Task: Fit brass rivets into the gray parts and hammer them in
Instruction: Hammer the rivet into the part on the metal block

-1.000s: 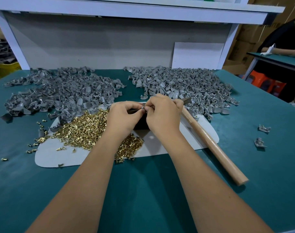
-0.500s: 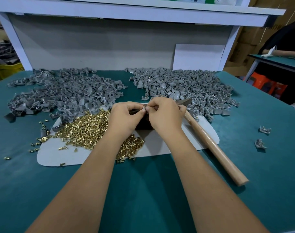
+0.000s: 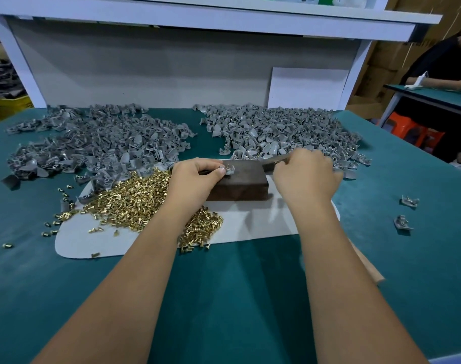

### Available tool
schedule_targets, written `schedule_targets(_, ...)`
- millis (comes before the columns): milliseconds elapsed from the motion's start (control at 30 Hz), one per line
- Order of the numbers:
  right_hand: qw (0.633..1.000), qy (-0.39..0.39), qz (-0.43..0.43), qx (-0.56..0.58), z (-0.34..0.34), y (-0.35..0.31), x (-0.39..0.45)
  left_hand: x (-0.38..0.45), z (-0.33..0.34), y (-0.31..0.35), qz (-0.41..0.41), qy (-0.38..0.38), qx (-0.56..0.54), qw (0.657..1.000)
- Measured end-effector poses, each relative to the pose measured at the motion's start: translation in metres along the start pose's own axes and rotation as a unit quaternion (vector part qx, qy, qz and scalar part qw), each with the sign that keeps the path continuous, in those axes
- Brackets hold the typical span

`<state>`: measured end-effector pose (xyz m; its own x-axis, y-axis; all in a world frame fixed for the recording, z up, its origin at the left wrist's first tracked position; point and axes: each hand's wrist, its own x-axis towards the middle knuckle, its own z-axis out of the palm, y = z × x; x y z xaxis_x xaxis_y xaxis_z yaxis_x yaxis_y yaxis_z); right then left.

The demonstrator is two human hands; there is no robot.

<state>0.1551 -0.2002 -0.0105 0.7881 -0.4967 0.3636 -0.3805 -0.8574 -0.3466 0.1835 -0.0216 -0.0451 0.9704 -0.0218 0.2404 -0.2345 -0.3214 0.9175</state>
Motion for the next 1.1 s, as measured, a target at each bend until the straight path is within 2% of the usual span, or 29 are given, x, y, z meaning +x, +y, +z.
schedule_targets(133, 0.993, -0.110, 0.037, -0.035, 0.003, 0.010, 0.001, 0.000, 0.001, 0.001, -0.007, -0.003, 0.007, 1.000)
schedule_targets(300, 0.988, -0.141, 0.049, -0.036, 0.003, 0.018, 0.001, -0.001, 0.002, -0.001, -0.003, 0.015, 0.031, 0.999)
schedule_targets(367, 0.990, -0.130, 0.041, -0.028, 0.001, 0.016, 0.000, -0.002, 0.004, 0.000, 0.005, 0.034, 0.058, 0.998)
schedule_targets(567, 0.999, -0.033, -0.021, 0.001, -0.017, 0.006, -0.004, -0.005, 0.004, -0.001, 0.026, 0.060, 0.080, 0.995)
schedule_targets(767, 0.985, -0.027, -0.130, 0.109, -0.049, 0.000, -0.021, -0.005, 0.004, 0.002, 0.026, 0.059, 0.102, 0.993)
schedule_targets(933, 0.981, -0.041, -0.149, 0.122, -0.055, 0.005, -0.042, -0.010, 0.007, 0.005, 0.018, 0.092, 0.129, 0.987)
schedule_targets(1100, 0.974, 0.025, -0.149, 0.168, -0.052, 0.005, -0.052, -0.010, 0.009, 0.006, 0.014, 0.110, 0.146, 0.983)
